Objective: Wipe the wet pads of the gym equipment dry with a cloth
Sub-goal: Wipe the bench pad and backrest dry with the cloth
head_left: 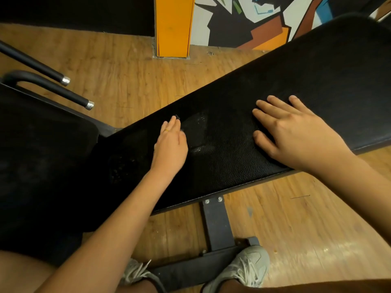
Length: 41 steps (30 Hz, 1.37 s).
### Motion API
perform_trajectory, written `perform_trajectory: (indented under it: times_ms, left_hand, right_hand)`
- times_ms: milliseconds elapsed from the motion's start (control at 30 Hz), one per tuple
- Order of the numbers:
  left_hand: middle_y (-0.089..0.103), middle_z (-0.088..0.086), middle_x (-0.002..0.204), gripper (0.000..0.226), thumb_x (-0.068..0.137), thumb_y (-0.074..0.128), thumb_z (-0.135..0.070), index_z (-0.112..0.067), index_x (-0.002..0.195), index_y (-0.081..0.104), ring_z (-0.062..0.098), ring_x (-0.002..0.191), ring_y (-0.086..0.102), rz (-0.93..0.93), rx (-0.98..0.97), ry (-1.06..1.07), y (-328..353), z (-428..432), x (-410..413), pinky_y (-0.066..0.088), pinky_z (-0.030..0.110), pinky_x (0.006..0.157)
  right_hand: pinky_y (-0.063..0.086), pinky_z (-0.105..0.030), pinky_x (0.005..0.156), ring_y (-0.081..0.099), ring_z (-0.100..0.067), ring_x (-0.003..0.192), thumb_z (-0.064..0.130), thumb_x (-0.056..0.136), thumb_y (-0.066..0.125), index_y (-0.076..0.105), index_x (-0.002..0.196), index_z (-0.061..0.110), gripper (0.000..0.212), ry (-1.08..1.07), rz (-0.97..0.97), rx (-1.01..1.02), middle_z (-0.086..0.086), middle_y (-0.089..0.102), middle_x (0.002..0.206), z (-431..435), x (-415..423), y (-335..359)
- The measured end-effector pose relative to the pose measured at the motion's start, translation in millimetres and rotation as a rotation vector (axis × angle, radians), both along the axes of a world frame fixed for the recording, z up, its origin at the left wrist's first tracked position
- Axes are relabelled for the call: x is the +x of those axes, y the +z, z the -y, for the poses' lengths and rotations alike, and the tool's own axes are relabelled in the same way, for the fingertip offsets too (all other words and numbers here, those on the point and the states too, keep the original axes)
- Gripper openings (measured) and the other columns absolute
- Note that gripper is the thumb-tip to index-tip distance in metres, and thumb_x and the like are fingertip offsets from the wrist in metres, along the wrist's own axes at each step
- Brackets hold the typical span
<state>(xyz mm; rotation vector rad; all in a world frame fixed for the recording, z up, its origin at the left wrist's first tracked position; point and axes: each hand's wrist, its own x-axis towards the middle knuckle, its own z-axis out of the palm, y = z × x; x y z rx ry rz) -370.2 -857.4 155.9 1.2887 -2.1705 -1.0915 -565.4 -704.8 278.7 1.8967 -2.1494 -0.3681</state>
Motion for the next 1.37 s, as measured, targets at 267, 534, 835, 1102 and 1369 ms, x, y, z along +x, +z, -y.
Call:
perform_trajectory:
  times_ms: [267, 534, 835, 1102, 1369]
  left_hand:
    - [0.008, -0.022, 0.164, 0.05, 0.11, 0.029, -0.028, -0.025, 0.159, 0.02, -0.005, 0.151, -0.005, -0.046, -0.058, 0.006, -8, -99, 39, -0.006, 0.004, 0.109]
    - [0.015, -0.01, 0.167, 0.05, 0.11, 0.03, -0.026, -0.016, 0.159, 0.026, 0.005, 0.154, 0.003, -0.052, -0.058, 0.018, -10, -65, 21, 0.006, 0.019, 0.116]
    - [0.015, -0.003, 0.169, 0.051, 0.11, 0.029, -0.026, -0.013, 0.16, 0.025, 0.015, 0.155, 0.008, 0.019, 0.031, -0.039, 2, 35, -10, 0.011, 0.04, 0.123]
    - [0.015, -0.021, 0.165, 0.052, 0.109, 0.035, -0.026, -0.025, 0.16, 0.024, -0.007, 0.151, 0.003, -0.143, -0.09, -0.242, -15, -42, 38, 0.01, 0.025, 0.121]
    - [0.015, -0.019, 0.166, 0.055, 0.105, 0.024, -0.039, -0.024, 0.157, 0.024, -0.006, 0.152, 0.003, -0.106, -0.192, -0.305, -25, -81, 63, 0.006, 0.011, 0.118]
  right_hand:
    - [0.026, -0.057, 0.118, 0.036, -0.032, 0.147, 0.05, 0.098, 0.027, 0.049, 0.147, 0.007, 0.068, 0.016, 0.004, -0.007, -0.015, 0.046, 0.153, 1, -2, -3]
    - [0.025, -0.057, 0.12, 0.035, -0.032, 0.148, 0.05, 0.098, 0.027, 0.047, 0.148, 0.008, 0.068, 0.0, 0.024, -0.002, -0.014, 0.044, 0.155, 0, -1, -1]
    - [0.023, -0.055, 0.121, 0.033, -0.031, 0.149, 0.05, 0.099, 0.023, 0.046, 0.15, 0.009, 0.069, -0.008, 0.038, 0.007, -0.013, 0.043, 0.156, 0, 0, 0]
    - [0.023, -0.055, 0.12, 0.033, -0.031, 0.148, 0.05, 0.1, 0.025, 0.046, 0.149, 0.009, 0.068, 0.001, 0.022, 0.008, -0.013, 0.044, 0.156, 0, -1, 0]
    - [0.028, -0.058, 0.118, 0.039, -0.033, 0.145, 0.048, 0.099, 0.029, 0.051, 0.145, 0.006, 0.066, 0.016, 0.015, -0.037, -0.015, 0.049, 0.151, 0, -1, -4]
